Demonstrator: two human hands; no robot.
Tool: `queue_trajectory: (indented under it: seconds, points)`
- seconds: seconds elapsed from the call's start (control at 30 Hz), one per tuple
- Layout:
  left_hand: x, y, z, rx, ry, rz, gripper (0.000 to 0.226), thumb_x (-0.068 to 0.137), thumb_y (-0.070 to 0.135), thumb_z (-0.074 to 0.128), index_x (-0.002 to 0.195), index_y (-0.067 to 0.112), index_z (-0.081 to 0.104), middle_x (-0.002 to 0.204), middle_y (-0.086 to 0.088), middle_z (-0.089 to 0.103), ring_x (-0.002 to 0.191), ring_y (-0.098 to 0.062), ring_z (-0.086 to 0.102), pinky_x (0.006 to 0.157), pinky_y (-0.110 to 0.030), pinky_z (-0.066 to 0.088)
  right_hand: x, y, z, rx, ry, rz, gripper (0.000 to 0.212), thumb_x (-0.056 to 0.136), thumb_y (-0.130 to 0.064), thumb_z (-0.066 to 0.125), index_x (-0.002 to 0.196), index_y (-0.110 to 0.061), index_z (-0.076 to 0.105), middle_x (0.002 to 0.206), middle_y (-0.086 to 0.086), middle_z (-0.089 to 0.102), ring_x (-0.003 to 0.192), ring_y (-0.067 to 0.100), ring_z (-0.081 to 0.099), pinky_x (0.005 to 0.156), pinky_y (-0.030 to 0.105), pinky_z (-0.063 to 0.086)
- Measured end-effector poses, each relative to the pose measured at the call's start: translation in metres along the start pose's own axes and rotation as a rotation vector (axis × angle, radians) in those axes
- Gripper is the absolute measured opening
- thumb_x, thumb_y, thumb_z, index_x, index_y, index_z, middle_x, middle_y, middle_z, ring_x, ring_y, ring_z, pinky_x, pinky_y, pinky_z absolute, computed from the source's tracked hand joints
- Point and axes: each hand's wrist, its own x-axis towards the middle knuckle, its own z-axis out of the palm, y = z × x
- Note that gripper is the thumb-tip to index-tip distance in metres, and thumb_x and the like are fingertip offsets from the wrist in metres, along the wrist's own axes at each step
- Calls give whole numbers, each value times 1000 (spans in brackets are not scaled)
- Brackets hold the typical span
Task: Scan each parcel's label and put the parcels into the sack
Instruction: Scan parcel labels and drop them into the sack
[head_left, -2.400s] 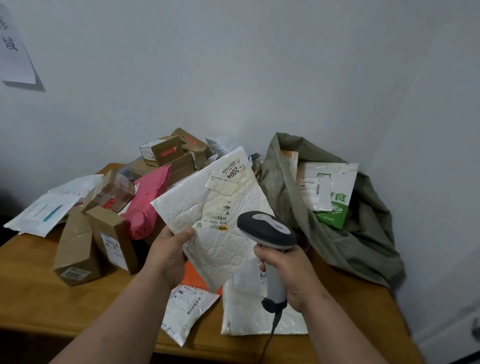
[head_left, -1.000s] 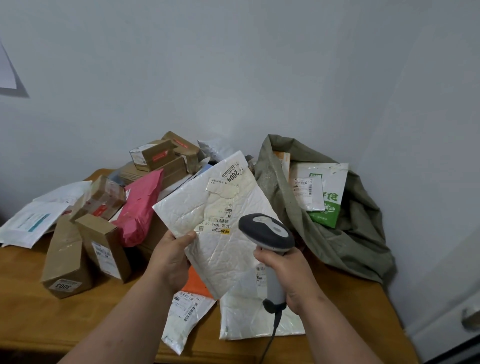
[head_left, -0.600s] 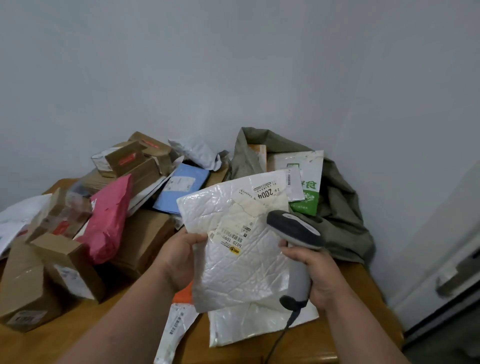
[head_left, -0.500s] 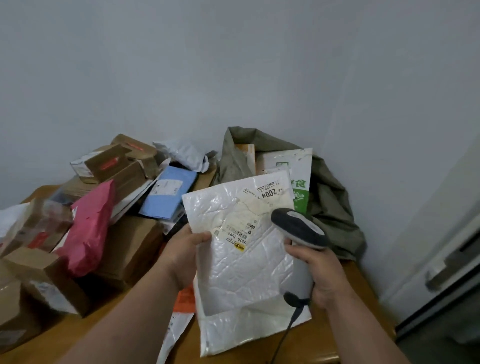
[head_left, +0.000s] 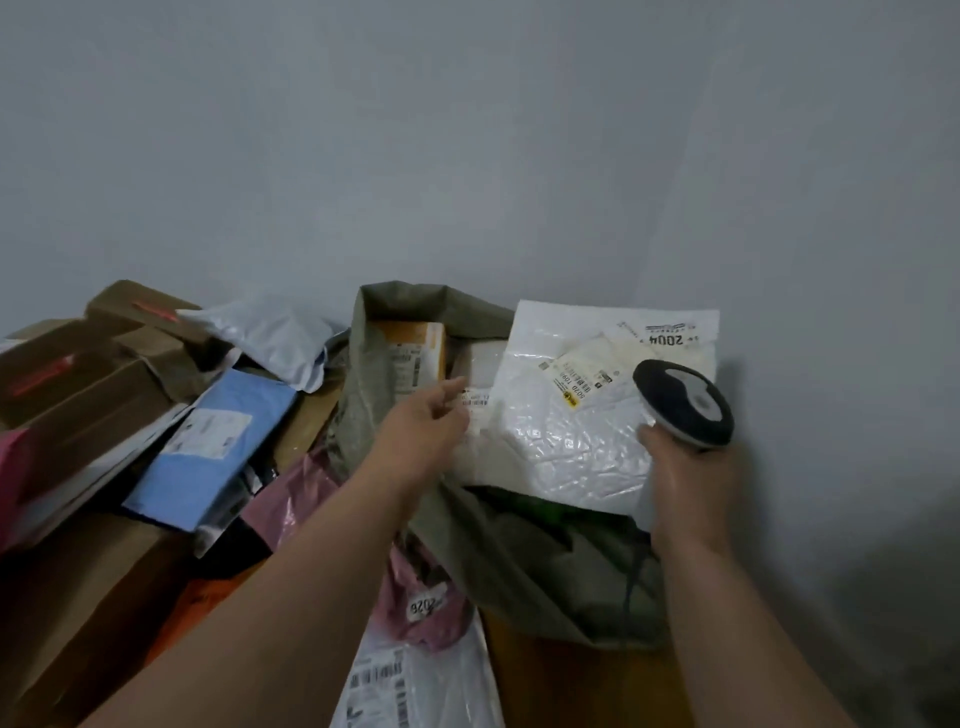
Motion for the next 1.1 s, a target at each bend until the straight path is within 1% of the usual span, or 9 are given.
queue_trajectory:
  seconds: [0.07,0.17,0.33,0.53,0.63,0.77,0.93,1.03,1.1]
  points:
    - [19,1,1,114,140,6,36,99,28,57,133,37,57,118,8,63,100,-11,65,75,-28,57,30,9,20,-120,-83,34,22,78,-11,78,91,-24,67,91,-2,71,93,23,67,83,34,49]
    - [38,-9,-6,371,306,38,41,96,21,58,136,30,57,132,-1,58,113,-23,61,96,-46,54,52,33,55,-302,-325,107,15,78,-12,78,76,-19,65,84,3,70,82,24,65,73,31,46]
    - [47,-23,-23,558,530,146,39,92,15,61,130,25,64,128,-2,55,113,-21,55,88,-31,48,55,67,103,-388,-529,152,46,79,-13,76,123,-10,66,116,6,67,107,25,63,88,35,50]
    - [48,-27,-39,533,655,109,35,95,22,62,129,26,64,124,1,57,115,-19,54,97,-40,49,52,78,113,-346,-667,266,31,80,-14,77,109,-20,67,94,-8,67,87,7,60,76,30,47]
    - [44,-31,-42,473,658,72,32,96,28,62,127,29,65,125,4,55,116,-18,54,99,-43,50,47,79,104,-364,-670,299,31,81,-20,79,106,-25,61,97,-10,64,90,11,58,84,33,47]
    - [33,-35,-48,399,654,40,32,96,25,62,127,31,65,127,2,54,118,-20,52,100,-46,49,34,71,85,-341,-551,363,29,82,-22,76,107,-18,63,100,0,66,91,16,60,70,30,46]
    - [10,-42,-65,317,597,61,33,94,23,64,125,29,69,125,2,57,112,-19,56,99,-45,50,7,59,64,-354,-505,417,31,84,-25,75,110,-14,61,101,5,63,92,22,60,80,35,48]
    - [-10,-48,-79,325,573,75,33,93,18,62,123,30,70,120,-2,59,86,-10,56,84,-34,50,-19,53,55,-354,-499,470,36,83,-25,76,113,-11,62,103,10,63,96,29,60,86,41,52]
    - [-25,-52,-92,352,549,79,34,92,17,62,122,30,70,112,-6,62,82,-18,59,77,-32,49,-38,51,50,-347,-494,503,38,82,-25,77,114,-9,63,104,15,63,96,32,61,86,43,53]
